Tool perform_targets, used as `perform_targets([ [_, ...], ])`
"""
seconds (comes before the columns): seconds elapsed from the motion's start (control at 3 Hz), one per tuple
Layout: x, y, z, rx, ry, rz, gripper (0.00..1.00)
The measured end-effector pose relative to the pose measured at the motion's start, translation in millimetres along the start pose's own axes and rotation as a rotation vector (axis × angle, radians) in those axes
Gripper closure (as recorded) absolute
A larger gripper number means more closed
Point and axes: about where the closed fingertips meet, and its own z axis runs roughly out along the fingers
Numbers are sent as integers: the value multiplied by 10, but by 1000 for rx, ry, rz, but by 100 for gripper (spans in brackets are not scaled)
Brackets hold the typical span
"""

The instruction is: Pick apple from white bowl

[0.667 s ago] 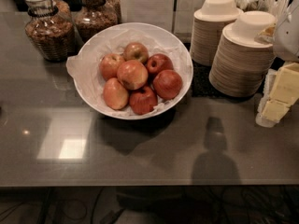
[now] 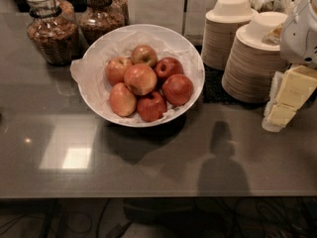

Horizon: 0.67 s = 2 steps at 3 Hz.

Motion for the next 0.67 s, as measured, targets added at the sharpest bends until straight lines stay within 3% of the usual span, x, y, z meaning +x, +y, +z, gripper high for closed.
perform_targets([
  [0.33, -264, 6, 75, 12, -85, -39, 0],
  [0.67, -839, 89, 163, 30, -221, -161, 0],
])
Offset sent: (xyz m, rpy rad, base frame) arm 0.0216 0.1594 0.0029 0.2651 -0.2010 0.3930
